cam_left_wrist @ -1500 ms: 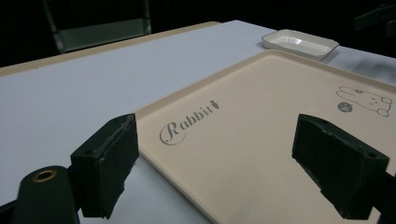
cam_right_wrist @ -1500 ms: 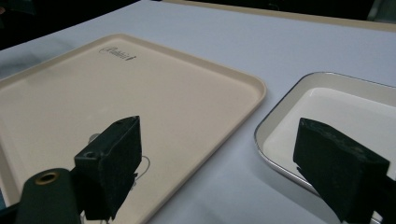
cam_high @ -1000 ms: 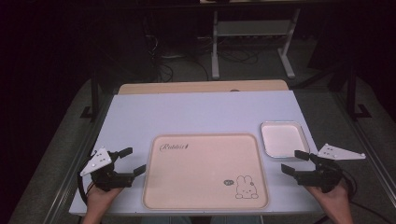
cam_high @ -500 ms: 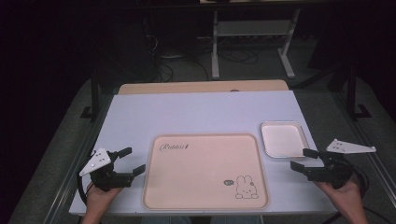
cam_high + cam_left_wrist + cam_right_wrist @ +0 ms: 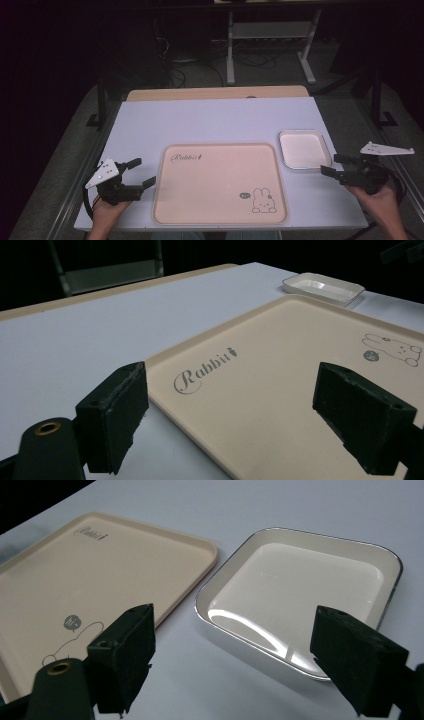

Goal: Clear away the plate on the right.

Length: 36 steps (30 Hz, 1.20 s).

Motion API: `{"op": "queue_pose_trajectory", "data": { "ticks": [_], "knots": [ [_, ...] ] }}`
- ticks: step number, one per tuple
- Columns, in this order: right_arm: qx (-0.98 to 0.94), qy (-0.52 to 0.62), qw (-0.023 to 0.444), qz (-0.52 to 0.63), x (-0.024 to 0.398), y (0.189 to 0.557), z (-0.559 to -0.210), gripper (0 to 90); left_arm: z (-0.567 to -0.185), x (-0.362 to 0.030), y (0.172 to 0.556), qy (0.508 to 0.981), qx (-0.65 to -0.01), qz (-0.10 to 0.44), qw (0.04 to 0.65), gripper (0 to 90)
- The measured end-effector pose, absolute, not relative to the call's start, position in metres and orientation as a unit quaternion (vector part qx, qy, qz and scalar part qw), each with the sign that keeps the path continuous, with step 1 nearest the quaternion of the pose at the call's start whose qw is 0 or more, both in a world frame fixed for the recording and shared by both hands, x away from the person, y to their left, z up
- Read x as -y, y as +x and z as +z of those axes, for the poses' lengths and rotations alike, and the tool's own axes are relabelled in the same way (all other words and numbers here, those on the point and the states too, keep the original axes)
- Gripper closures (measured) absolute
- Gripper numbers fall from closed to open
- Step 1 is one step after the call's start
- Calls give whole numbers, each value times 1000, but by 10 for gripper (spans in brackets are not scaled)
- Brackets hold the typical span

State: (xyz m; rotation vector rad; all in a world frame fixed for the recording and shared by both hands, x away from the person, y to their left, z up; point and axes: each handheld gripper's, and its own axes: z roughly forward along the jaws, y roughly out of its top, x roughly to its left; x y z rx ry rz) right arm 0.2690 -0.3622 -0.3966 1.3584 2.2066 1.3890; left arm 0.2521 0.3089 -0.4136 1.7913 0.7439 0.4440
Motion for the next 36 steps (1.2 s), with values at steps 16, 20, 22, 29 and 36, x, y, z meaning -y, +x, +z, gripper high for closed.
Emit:
{"op": "queue_pose_trajectory", "data": {
  "ticks": [16, 20, 22, 29, 36],
  "knots": [
    [-733, 493, 73, 463, 379, 299, -392, 198, -414, -312, 252, 751, -318, 188, 547, 144],
    [-734, 502, 65, 452, 382, 307, -390, 203, -414, -311, 252, 752, -317, 188, 546, 144],
    [-733, 504, 65, 452, 382, 309, -390, 203, -414, -311, 253, 752, -318, 187, 546, 144],
    [-732, 521, 53, 436, 389, 323, -390, 211, -414, -311, 253, 753, -318, 186, 545, 144],
    [-726, 537, 41, 428, 395, 339, -391, 244, -415, -312, 253, 751, -320, 186, 546, 144]
  ]
}}
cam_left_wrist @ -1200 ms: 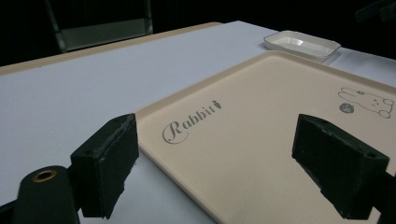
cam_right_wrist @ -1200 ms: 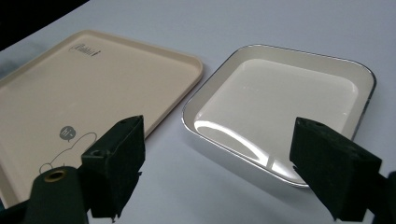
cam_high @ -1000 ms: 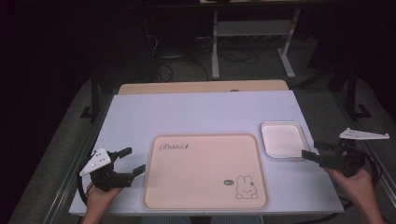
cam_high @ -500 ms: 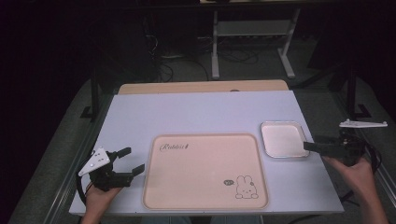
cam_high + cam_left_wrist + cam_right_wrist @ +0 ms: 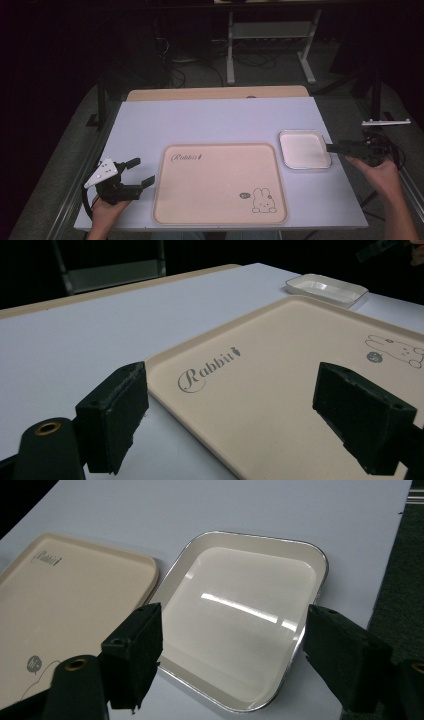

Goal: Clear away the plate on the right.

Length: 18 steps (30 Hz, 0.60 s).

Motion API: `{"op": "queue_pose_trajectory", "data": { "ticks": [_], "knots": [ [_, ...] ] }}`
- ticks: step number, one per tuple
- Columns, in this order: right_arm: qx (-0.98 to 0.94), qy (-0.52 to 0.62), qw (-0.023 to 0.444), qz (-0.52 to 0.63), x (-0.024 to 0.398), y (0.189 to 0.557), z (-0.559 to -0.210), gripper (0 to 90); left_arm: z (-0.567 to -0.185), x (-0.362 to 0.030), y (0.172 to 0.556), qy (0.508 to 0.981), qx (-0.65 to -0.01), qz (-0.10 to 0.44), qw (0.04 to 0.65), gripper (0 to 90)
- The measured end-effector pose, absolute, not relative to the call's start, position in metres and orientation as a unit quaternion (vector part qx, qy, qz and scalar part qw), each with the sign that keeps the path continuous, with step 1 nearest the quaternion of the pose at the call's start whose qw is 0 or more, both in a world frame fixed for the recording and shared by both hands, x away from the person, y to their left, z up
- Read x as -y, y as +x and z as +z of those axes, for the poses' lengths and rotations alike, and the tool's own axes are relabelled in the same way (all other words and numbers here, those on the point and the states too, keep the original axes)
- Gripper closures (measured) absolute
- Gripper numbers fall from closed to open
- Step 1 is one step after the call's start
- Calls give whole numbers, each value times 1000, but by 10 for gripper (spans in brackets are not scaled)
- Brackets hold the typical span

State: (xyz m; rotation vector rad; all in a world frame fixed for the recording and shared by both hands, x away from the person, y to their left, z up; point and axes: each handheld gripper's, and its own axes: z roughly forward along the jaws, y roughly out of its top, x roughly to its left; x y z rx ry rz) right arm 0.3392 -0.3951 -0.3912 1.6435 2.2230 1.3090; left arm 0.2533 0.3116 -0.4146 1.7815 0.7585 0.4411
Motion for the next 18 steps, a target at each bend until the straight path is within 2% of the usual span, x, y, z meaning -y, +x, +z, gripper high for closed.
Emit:
{"op": "queue_pose_trajectory", "data": {
  "ticks": [18],
  "knots": [
    [-715, 570, 22, 405, 404, 364, -389, 255, -415, -311, 254, 754, -319, 184, 544, 144]
  ]
}}
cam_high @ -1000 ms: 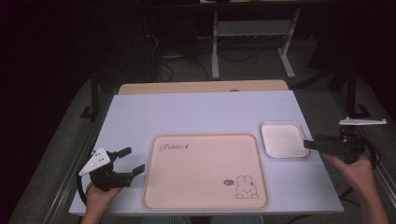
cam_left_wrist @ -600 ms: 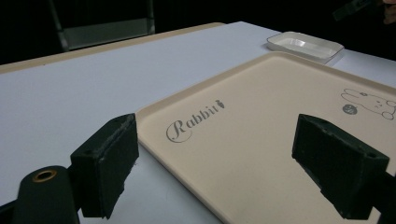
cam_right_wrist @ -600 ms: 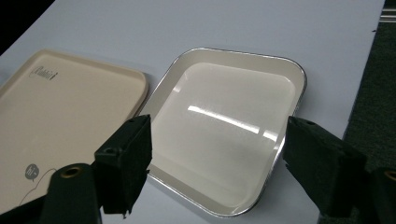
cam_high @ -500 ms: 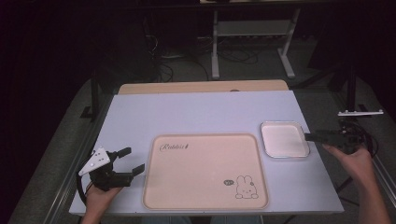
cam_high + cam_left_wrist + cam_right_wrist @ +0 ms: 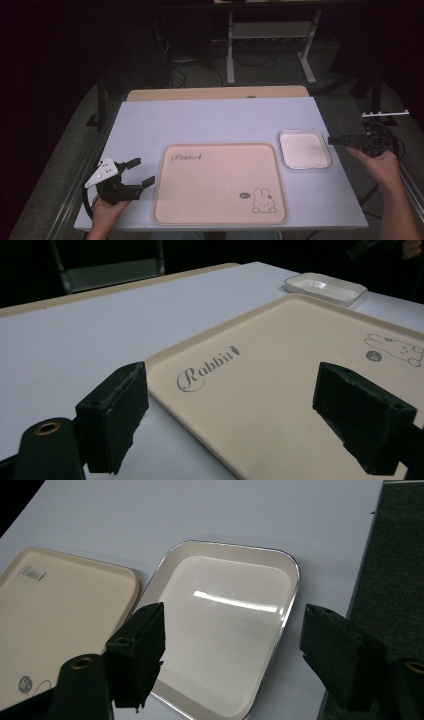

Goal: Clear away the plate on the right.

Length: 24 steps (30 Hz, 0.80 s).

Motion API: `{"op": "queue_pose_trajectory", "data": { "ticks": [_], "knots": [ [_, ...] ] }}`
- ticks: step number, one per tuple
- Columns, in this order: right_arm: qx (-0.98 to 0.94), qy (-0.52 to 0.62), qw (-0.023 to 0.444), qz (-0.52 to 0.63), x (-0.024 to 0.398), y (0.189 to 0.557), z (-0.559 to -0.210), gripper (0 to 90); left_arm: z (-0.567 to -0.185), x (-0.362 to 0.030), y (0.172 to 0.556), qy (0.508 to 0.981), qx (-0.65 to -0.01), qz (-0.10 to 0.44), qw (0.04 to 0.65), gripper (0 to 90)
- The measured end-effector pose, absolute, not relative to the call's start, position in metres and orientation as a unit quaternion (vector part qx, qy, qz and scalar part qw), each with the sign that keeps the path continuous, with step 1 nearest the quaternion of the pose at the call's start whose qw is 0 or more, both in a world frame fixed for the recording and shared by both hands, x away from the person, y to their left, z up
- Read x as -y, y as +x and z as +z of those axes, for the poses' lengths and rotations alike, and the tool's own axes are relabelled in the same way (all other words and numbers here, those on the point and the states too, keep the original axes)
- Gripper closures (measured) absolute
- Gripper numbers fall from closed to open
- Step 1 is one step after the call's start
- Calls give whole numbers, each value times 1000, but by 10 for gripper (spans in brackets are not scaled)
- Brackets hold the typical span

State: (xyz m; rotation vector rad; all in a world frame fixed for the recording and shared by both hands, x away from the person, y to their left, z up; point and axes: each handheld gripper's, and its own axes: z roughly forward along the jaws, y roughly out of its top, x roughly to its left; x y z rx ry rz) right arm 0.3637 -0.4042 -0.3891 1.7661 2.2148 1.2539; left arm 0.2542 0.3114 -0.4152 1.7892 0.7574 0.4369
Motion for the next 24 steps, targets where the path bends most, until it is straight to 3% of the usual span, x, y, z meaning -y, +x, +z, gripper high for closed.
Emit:
{"op": "queue_pose_trajectory", "data": {
  "ticks": [13, 24],
  "knots": [
    [-709, 595, 7, 377, 401, 383, -399, 262, -416, -312, 255, 755, -321, 183, 542, 144],
    [-694, 621, -12, 364, 400, 393, -401, 332, -416, -311, 255, 756, -320, 181, 542, 144]
  ]
}}
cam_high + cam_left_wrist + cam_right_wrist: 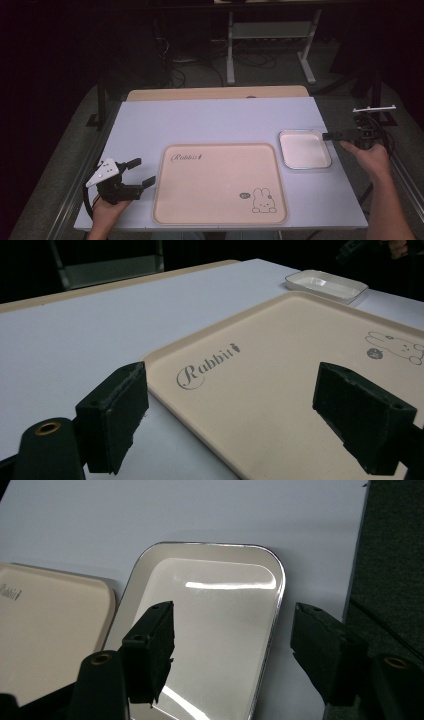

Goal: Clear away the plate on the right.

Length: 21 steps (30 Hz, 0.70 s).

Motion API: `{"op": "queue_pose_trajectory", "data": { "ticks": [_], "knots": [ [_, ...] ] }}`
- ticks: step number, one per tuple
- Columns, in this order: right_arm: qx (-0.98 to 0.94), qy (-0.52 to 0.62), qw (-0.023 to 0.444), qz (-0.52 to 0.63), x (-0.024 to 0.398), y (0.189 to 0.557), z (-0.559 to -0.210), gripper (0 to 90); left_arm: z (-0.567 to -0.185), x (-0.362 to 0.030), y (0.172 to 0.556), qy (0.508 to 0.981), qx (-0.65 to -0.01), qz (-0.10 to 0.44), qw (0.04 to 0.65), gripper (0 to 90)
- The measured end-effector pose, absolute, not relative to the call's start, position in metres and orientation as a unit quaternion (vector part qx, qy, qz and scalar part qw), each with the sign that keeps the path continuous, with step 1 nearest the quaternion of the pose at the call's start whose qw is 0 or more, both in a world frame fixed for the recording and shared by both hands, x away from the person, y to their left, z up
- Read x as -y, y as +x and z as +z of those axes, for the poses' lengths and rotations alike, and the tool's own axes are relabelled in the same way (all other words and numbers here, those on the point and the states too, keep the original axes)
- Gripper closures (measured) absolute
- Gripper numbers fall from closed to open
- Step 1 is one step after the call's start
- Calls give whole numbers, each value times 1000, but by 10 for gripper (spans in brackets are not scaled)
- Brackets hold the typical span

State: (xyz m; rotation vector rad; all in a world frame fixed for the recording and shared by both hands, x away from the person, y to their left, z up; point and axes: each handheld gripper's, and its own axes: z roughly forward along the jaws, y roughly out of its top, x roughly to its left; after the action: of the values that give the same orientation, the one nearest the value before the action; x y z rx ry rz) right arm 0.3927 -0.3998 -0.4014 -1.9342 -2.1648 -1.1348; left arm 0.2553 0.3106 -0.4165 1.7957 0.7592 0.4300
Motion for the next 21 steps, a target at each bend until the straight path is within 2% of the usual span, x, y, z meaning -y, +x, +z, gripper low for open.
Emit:
{"op": "queue_pose_trajectory", "data": {
  "ticks": [9, 21],
  "knots": [
    [689, -637, 25, -344, 401, 397, -408, 397, -417, -311, 255, 755, -322, 181, 542, 144],
    [681, -656, 56, -321, 406, 396, -420, 528, -417, -311, 255, 756, -321, 180, 542, 144]
  ]
}}
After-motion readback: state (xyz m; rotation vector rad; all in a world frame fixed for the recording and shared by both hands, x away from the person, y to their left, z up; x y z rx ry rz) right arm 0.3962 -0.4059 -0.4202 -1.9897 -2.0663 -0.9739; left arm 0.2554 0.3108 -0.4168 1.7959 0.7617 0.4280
